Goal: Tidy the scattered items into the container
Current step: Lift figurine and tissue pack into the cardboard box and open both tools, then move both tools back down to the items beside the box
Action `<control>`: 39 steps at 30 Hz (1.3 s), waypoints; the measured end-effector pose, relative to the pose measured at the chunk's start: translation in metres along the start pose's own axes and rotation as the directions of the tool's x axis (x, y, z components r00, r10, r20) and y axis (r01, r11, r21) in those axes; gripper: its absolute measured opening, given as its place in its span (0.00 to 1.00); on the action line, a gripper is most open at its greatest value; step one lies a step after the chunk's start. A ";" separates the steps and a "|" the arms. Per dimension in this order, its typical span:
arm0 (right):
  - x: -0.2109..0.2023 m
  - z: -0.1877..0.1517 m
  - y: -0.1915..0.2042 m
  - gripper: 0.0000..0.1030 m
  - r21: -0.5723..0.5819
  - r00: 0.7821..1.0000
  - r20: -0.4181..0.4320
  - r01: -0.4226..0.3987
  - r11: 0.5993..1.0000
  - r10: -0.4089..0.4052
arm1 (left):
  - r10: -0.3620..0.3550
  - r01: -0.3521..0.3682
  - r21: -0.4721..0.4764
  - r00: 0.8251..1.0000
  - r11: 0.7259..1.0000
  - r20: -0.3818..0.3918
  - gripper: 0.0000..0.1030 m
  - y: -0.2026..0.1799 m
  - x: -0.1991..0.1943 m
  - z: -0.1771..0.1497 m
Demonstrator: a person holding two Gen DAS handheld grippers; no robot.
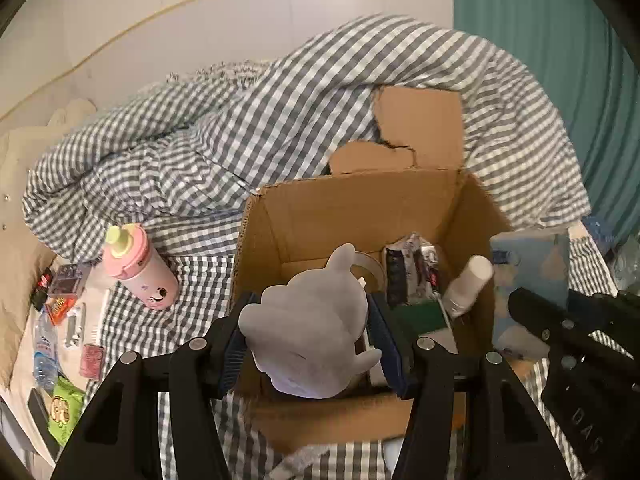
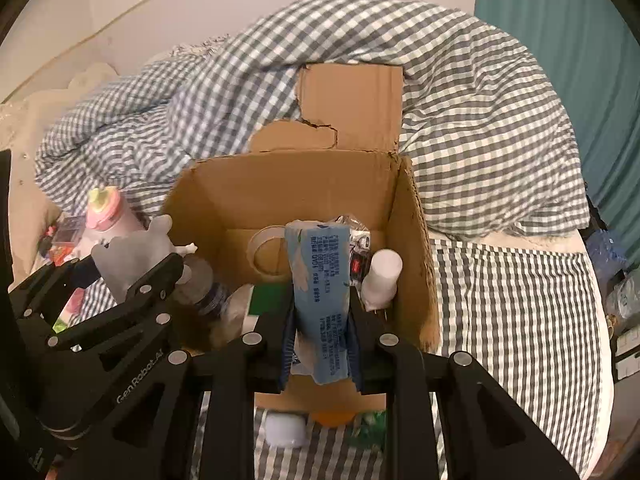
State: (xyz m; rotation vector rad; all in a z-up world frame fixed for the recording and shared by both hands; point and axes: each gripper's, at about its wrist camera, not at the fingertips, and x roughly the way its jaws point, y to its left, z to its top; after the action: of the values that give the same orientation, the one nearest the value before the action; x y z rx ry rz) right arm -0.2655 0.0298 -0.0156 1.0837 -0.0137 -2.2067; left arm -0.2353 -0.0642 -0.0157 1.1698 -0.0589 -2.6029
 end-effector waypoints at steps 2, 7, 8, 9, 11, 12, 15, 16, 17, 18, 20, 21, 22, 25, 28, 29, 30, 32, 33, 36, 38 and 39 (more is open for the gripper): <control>0.010 0.002 -0.001 0.36 -0.020 1.000 -0.012 0.012 1.000 -0.012 | -0.022 0.022 -0.002 1.000 1.000 -0.001 0.67 0.000 0.013 0.002; 0.020 -0.001 -0.013 0.74 -0.004 0.995 0.000 0.097 0.995 -0.097 | 0.089 -0.089 0.020 0.996 0.996 -0.011 1.00 0.004 0.031 0.000; 0.020 -0.002 -0.015 0.74 -0.003 0.996 -0.003 0.092 0.996 -0.092 | 0.061 -0.061 0.010 0.998 0.998 -0.030 1.00 0.006 0.034 0.000; 0.021 -0.002 -0.016 0.74 -0.002 0.996 -0.003 0.094 0.996 -0.094 | 0.034 -0.034 -0.009 0.998 0.999 -0.044 1.00 0.008 0.037 0.000; 0.020 -0.003 -0.015 0.74 -0.014 0.995 -0.005 0.101 0.995 -0.101 | 0.033 -0.034 -0.025 0.999 0.999 -0.038 1.00 0.010 0.037 -0.001; 0.018 -0.004 -0.015 0.74 -0.018 0.995 -0.005 0.104 0.994 -0.104 | 0.035 -0.035 -0.019 0.999 0.999 -0.035 1.00 0.009 0.036 -0.002; 0.005 -0.007 -0.016 0.74 -0.020 0.995 0.004 0.096 0.995 -0.096 | 0.033 -0.032 0.013 0.999 0.999 -0.029 1.00 0.003 0.028 -0.005; -0.002 -0.009 -0.017 0.74 -0.018 0.996 0.014 0.092 0.996 -0.092 | 0.044 -0.044 0.020 0.999 0.999 -0.020 1.00 0.001 0.023 -0.006; -0.009 -0.011 -0.017 0.74 -0.016 0.996 0.022 0.090 0.996 -0.090 | 0.046 -0.046 0.029 0.999 0.999 -0.013 1.00 0.000 0.017 -0.007; -0.016 -0.013 -0.018 0.74 -0.013 0.996 0.029 0.087 0.996 -0.087 | 0.045 -0.045 0.032 0.999 0.998 -0.009 1.00 -0.001 0.012 -0.007; -0.032 -0.018 -0.021 0.74 -0.005 0.996 0.043 0.082 0.997 -0.082 | 0.041 -0.042 0.035 0.999 0.999 0.005 1.00 -0.002 -0.004 -0.010; -0.040 -0.021 -0.022 0.74 -0.003 0.996 0.050 0.080 0.997 -0.080 | 0.042 -0.043 0.034 0.999 0.998 0.010 1.00 -0.002 -0.010 -0.010; -0.047 -0.024 -0.023 0.74 -0.001 0.995 0.056 0.082 0.997 -0.081 | 0.043 -0.044 0.033 0.999 0.998 0.017 1.00 -0.002 -0.018 -0.012; -0.071 -0.035 -0.029 0.74 0.008 0.993 0.074 0.088 0.996 -0.088 | 0.038 -0.039 0.035 0.999 0.999 0.039 1.00 0.000 -0.045 -0.020; -0.095 -0.055 -0.035 0.74 0.016 0.992 0.090 0.086 0.996 -0.087 | 0.028 -0.030 0.043 0.998 0.999 0.056 1.00 0.007 -0.066 -0.038; -0.100 -0.060 -0.036 0.74 0.018 0.992 0.091 0.091 0.996 -0.092 | 0.028 -0.031 0.047 0.998 0.998 0.060 1.00 0.012 -0.073 -0.048; -0.104 -0.068 -0.039 0.74 0.021 0.991 0.091 0.095 0.995 -0.097 | 0.029 -0.032 0.048 0.998 0.998 0.062 1.00 0.015 -0.077 -0.054; -0.109 -0.087 -0.043 0.74 0.036 0.991 0.086 0.096 0.995 -0.099 | 0.040 -0.043 0.044 0.997 0.998 0.062 1.00 0.026 -0.084 -0.077; -0.109 -0.097 -0.047 0.74 0.046 0.992 0.078 0.090 0.995 -0.094 | 0.042 -0.044 0.040 0.998 0.998 0.050 1.00 0.030 -0.084 -0.084; -0.101 -0.126 -0.057 0.74 0.072 0.996 0.032 0.081 0.994 -0.084 | 0.043 -0.043 0.025 0.999 0.999 -0.004 1.00 0.043 -0.082 -0.115; -0.091 -0.143 -0.063 0.74 0.088 0.996 -0.012 0.084 0.993 -0.084 | 0.036 -0.036 0.013 0.999 0.999 -0.025 1.00 0.048 -0.079 -0.131; -0.086 -0.151 -0.067 0.74 0.099 0.996 -0.034 0.088 0.991 -0.085 | 0.030 -0.030 0.009 0.999 1.000 -0.033 1.00 0.050 -0.077 -0.142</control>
State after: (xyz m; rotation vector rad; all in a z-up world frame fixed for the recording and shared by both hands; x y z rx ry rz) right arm -0.1595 0.1712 -0.0738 1.1922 -0.0670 -2.2886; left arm -0.0702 -0.0793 -0.0472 1.2046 -0.0798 -2.5592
